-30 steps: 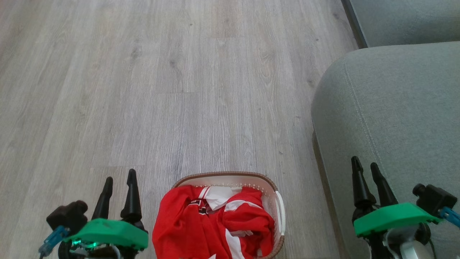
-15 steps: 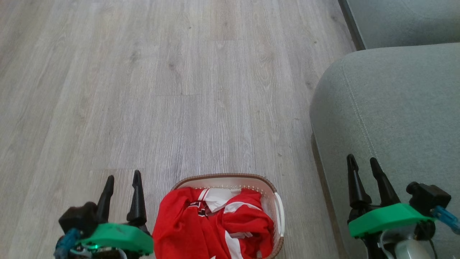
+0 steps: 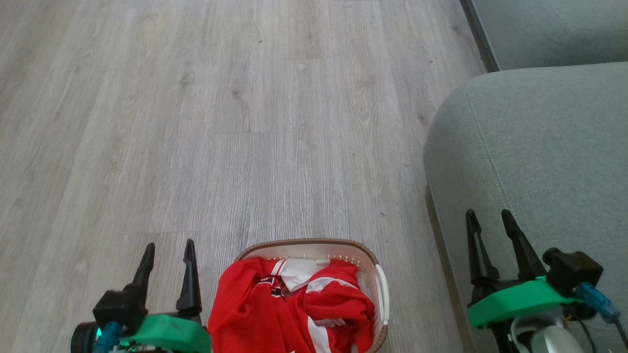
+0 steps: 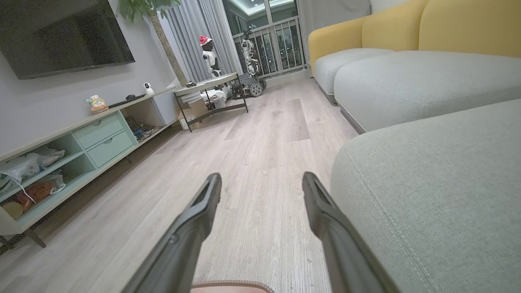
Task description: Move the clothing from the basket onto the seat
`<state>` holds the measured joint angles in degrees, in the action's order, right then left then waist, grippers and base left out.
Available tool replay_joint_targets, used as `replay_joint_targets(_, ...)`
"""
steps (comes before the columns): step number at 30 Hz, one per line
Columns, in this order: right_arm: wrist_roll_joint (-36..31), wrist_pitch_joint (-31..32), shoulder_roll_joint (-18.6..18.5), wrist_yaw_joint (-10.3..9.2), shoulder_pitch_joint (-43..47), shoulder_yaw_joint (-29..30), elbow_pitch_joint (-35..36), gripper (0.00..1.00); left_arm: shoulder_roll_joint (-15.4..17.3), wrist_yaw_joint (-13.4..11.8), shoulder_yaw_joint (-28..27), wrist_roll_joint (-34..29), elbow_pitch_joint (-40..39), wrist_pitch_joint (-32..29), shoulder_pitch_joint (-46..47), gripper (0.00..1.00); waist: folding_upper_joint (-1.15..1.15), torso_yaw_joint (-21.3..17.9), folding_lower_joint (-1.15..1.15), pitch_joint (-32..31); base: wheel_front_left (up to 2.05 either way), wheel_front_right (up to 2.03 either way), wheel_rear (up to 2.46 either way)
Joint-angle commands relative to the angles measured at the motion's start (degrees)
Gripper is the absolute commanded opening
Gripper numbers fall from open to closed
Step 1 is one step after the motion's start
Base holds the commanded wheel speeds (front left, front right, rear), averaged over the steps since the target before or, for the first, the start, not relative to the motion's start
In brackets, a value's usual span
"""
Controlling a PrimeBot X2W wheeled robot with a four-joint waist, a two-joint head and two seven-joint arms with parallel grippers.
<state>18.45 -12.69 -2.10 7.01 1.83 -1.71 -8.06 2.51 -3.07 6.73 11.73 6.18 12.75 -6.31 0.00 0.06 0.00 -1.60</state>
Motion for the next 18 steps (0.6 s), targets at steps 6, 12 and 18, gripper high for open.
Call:
replay_joint_targets(6,-4.85,-1.73,-0.75,0.46,-1.14,-2.03,3.05,1.00,0.47,-0.38,-1.63,-4.62,-2.29,1.68,1.19,1.00,0.00,-0.03,0.00,0.05,0.00,0.00,0.00)
replay_joint_targets(12,-7.03,-2.30,-0.77,0.47,-1.21,-2.25,3.23,1.00,0.43,-0.47,-1.81,-6.28,-1.83,2.25,1.08,1.00,0.00,-0.12,0.00,0.15,0.00,0.00,0.00)
replay_joint_targets(18,-7.06,-2.30,-0.77,0.47,-1.30,-2.12,3.06,1.00,0.39,-0.27,-1.94,-5.84,-0.97,2.25,1.28,1.00,0.00,-0.14,0.00,0.25,0.00,0.00,0.00)
